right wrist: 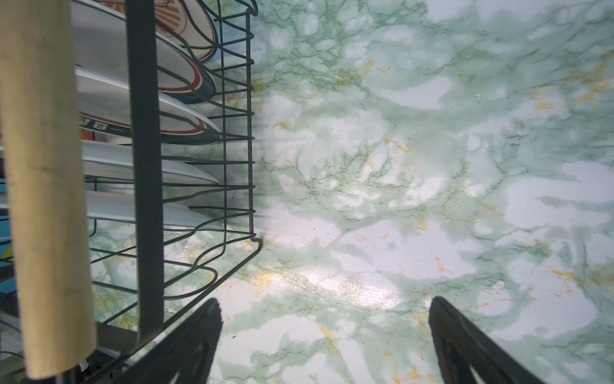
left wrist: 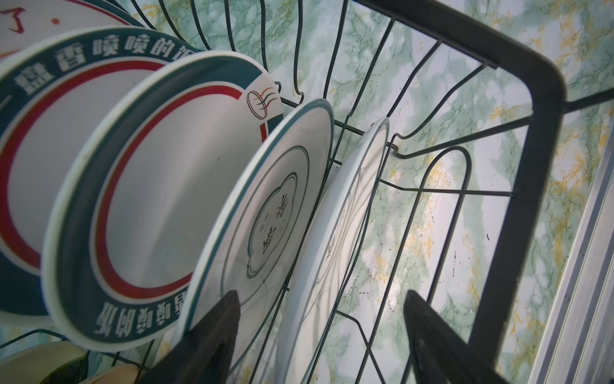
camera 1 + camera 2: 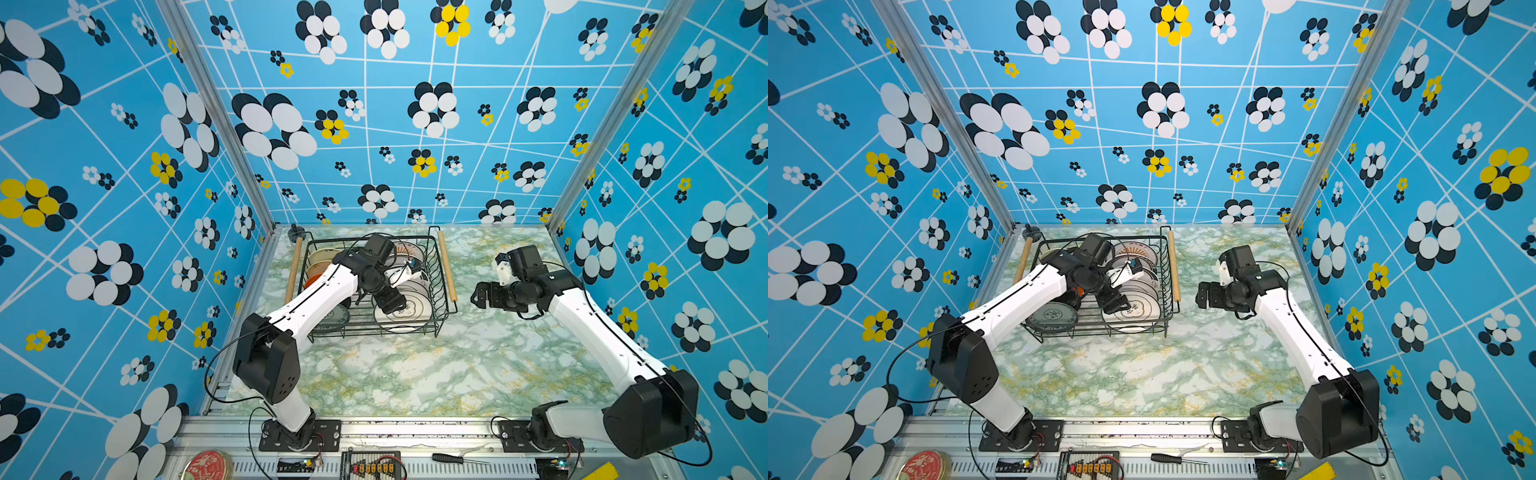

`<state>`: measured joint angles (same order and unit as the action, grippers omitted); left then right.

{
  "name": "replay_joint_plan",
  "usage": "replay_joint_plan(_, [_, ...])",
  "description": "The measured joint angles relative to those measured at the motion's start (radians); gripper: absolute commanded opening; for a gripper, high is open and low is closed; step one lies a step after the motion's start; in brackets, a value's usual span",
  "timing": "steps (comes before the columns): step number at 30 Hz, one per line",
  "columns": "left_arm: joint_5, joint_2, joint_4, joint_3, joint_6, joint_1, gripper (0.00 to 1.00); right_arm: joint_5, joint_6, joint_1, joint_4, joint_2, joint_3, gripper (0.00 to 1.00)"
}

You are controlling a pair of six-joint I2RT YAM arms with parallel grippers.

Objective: Unload the plates from the dish rack
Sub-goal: 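Lower the left gripper onto the nearest white plate while the right gripper waits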

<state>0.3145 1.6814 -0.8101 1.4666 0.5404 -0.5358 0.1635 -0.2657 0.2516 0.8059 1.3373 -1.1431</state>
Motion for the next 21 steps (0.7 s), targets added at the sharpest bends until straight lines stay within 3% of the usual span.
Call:
replay_joint_plan(9, [0.004, 0.069, -0.056, 0.057, 0.038, 0.013, 0.54, 0.000, 0.001, -0.018, -0.009, 0.000, 0.034, 0.99])
replay_joint_plan(21, [0.007, 0.094, -0.078, 0.066, 0.048, 0.013, 0.42, 0.000, 0.000, -0.032, -0.012, -0.023, 0.076, 0.99])
